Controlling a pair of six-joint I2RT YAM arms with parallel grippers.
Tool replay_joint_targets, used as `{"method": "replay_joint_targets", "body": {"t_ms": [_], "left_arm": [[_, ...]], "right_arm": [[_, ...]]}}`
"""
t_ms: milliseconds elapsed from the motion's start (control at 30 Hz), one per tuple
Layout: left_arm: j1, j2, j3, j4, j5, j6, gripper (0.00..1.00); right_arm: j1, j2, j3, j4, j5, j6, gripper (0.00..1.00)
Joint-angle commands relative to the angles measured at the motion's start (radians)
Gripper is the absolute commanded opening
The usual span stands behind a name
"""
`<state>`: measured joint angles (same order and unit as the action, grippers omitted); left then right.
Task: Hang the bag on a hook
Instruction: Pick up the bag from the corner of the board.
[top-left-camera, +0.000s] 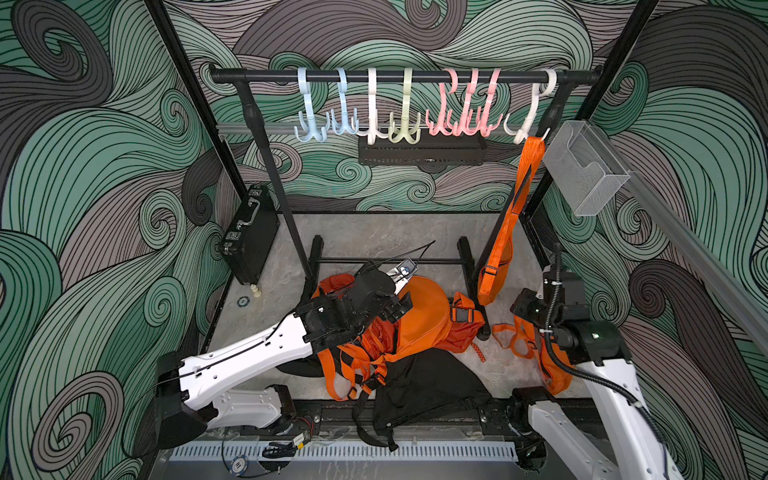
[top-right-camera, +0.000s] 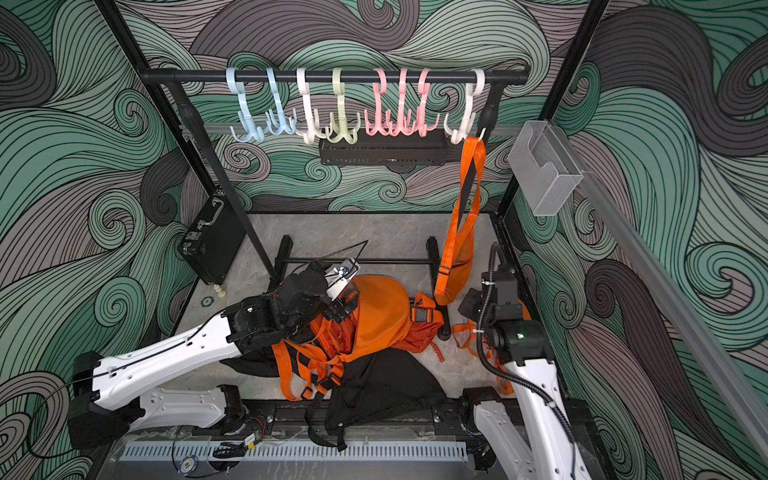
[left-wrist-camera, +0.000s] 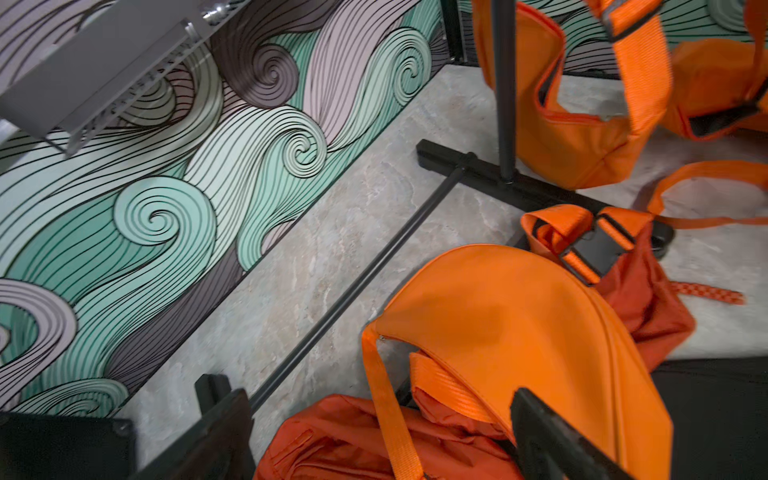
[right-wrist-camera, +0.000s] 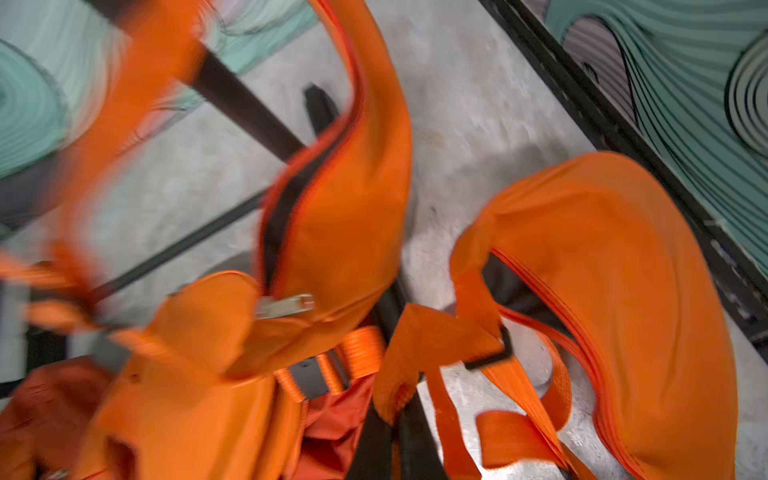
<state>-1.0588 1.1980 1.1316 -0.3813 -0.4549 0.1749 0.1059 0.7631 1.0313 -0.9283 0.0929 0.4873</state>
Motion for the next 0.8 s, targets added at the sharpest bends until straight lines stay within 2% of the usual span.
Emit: {"method": "replay_joint_targets", "body": {"t_ms": [0,267,433,767], "left_arm": [[-0.024,-0.016,0.081,0.004,0.174,0.000,0.98],[-0.197,0.076,0.220,0.043,0.340,0.029,0.99],[-0.225,0.142,0.249,0.103,0.433,0.025,0.98],[-0.224,0.218,0.250,0.242,0.247,0.129,0.99]], "right_arm": [[0.030,0.017,0.193,-0.150,-0.131,-0.048,0.00],[0.051,0.063,0.637,-0.237,-0.159,0.017,0.00],[0.050,0.129,0.798,-0.203,-0.255,0.070,0.00],[0.051,0.157,0.823,-0.147,-0.398,0.114,0.00]]}}
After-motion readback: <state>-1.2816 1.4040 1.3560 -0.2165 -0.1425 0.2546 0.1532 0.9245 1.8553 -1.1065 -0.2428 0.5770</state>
